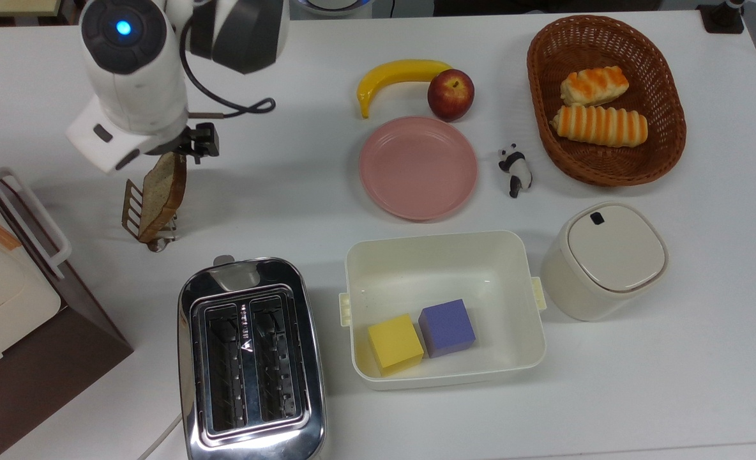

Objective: Put the bread in the toaster
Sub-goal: 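Lower the gripper onto the bread slice's crust edge and close it, then lift the bread slice up out of the metal rack, then carry the bread slice over the silver toaster's slot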

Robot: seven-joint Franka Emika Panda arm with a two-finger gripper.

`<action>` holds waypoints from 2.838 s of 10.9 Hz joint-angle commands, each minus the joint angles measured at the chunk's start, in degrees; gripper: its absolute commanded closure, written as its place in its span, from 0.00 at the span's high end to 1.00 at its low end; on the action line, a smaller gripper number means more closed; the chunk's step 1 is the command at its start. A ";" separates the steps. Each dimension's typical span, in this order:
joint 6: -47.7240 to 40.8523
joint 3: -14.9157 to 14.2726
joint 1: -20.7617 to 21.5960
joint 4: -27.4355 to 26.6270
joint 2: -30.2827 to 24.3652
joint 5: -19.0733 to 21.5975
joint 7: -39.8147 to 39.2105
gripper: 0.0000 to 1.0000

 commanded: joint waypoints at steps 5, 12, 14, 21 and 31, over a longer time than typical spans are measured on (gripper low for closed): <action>3.08 -0.26 0.33 -1.10 0.89 0.18 0.61 0.14; 2.28 -0.35 0.41 1.36 -1.64 -0.35 -0.53 0.00; 2.28 -0.44 0.41 1.53 -3.41 -0.35 -0.44 0.00; 12.88 -0.52 0.06 6.90 -4.73 13.32 0.61 0.00; 36.47 3.60 0.41 6.81 -4.82 30.23 0.44 0.00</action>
